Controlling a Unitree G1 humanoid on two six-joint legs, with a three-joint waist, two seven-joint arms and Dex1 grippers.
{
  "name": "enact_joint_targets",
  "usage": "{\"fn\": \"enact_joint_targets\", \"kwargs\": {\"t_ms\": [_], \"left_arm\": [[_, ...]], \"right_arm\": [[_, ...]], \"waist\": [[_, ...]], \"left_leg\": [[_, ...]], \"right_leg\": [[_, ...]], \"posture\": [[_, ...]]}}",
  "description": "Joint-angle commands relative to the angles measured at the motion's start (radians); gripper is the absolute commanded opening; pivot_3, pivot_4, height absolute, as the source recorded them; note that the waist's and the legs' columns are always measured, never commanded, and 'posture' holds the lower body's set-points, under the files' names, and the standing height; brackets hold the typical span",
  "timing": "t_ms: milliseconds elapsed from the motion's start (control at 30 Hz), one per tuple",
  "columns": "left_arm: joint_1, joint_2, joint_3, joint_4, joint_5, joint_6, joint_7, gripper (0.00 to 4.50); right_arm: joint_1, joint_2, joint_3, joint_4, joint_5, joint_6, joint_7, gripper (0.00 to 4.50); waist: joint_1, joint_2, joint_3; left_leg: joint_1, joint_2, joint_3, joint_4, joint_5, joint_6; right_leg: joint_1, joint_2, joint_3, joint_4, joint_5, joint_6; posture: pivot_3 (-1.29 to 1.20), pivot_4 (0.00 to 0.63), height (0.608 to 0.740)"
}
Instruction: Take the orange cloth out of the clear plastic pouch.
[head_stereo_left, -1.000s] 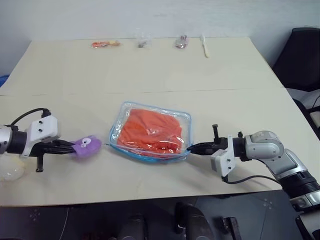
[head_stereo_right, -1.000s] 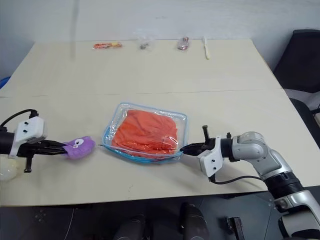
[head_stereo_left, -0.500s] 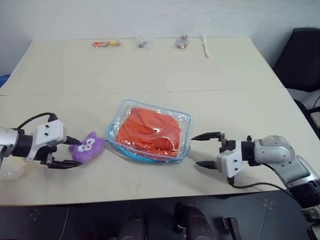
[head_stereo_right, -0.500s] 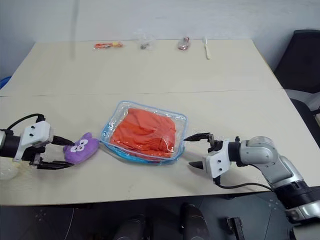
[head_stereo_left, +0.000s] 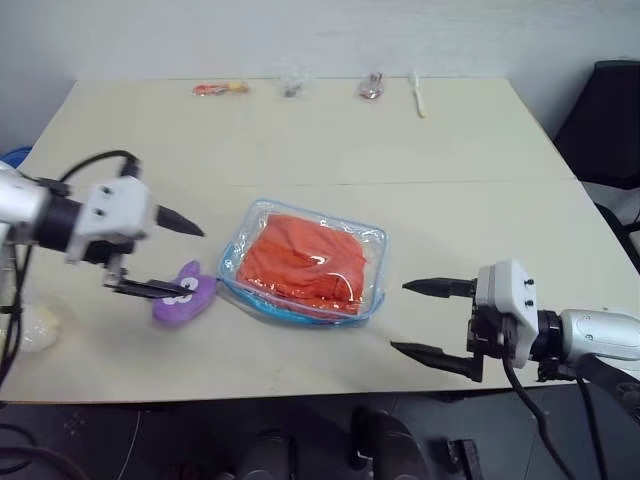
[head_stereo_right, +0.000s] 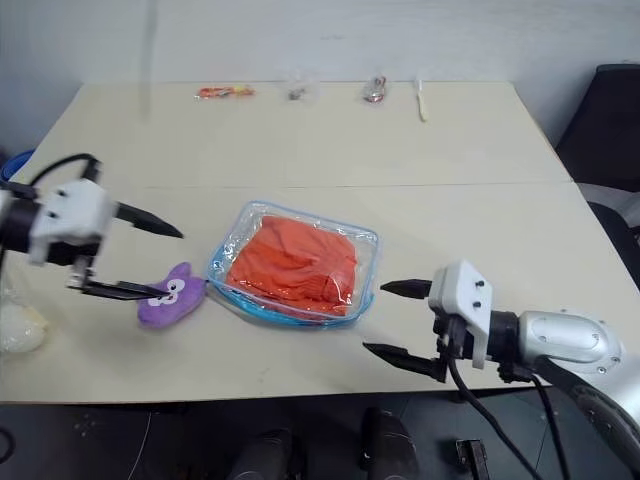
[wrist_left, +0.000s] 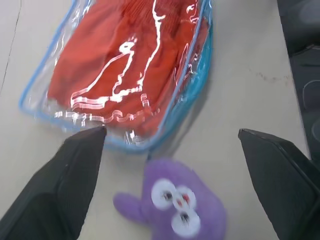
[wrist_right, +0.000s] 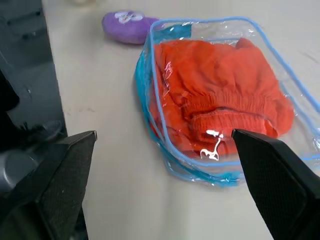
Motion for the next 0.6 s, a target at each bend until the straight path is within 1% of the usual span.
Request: {"fn": "enact_joint_targets", "kwargs": {"t_ms": [33,133,200,267,333,433,533,600], "left_arm": [[-0.045,-0.053,-0.095,0.08,0.146,-0.229,0.009,4.48],[-0.078,-0.111,-0.154,0.193,0.256,-0.416,0.058,4.48],[-0.11,-0.174,-0.172,0.251,0.296,-0.486,0.117,4.48],[-0.135,-0.227,-0.174,0.279,0.295,-0.492,0.145,4.48],[-0.146,-0.253,-0.175,0.296,0.296,-0.496,0.149,4.48],[-0.146,-0.267,-0.175,0.304,0.292,-0.496,0.145,4.48],[-0.136,-0.27,-0.171,0.304,0.283,-0.489,0.14,4.48],[-0.13,-0.268,-0.173,0.311,0.29,-0.504,0.141,4.48]], "right_arm": [[-0.038,0.068,-0.013,-0.07,0.115,0.089,-0.188,4.5],[-0.056,0.106,-0.008,-0.088,0.121,0.128,-0.262,4.5],[-0.063,0.13,-0.003,-0.1,0.112,0.147,-0.306,4.5],[-0.062,0.148,0.004,-0.117,0.104,0.161,-0.334,4.5],[-0.054,0.159,0.008,-0.134,0.101,0.172,-0.35,4.5],[-0.022,0.145,0.017,-0.168,0.064,0.182,-0.332,4.5],[0.027,0.119,0.036,-0.194,-0.018,0.172,-0.279,4.5],[0.043,0.123,0.026,-0.2,-0.02,0.165,-0.256,4.5]], "waist": [[-0.003,0.0,0.0],[-0.003,0.0,0.0],[-0.002,0.0,0.0],[0.004,-0.001,0.0],[0.005,-0.001,0.0],[0.001,-0.001,0.0],[0.001,-0.001,-0.001],[0.001,-0.002,-0.001]], "left_leg": [[0.001,0.0,0.0,0.0,0.0,0.0],[0.0,0.0,0.001,-0.001,0.0,-0.001],[-0.001,0.0,0.001,-0.001,0.0,0.0],[-0.002,0.0,0.0,0.0,0.0,0.0],[-0.004,0.0,-0.001,0.003,-0.001,0.001],[-0.005,0.0,-0.001,0.003,-0.001,0.001],[-0.005,0.0,-0.001,0.003,-0.001,0.001],[-0.005,0.0,-0.001,0.003,-0.001,0.001]], "right_leg": [[0.0,0.0,0.0,0.0,0.0,0.0],[-0.001,0.002,0.0,-0.001,0.0,0.0],[-0.001,0.002,0.0,-0.001,0.0,0.0],[-0.001,0.001,0.0,-0.001,0.0,0.0],[-0.001,0.001,-0.001,-0.002,0.001,0.001],[-0.001,0.001,-0.002,-0.002,0.001,0.001],[-0.001,0.001,-0.001,-0.002,0.001,0.001],[-0.001,0.001,-0.001,-0.002,0.001,0.002]], "posture": [[0.0,0.15,0.74],[0.0,0.15,0.74],[0.0,0.15,0.74],[0.0,0.15,0.74],[0.0,0.15,0.74],[0.0,0.15,0.74],[0.0,0.15,0.74],[0.0,0.15,0.74]]}}
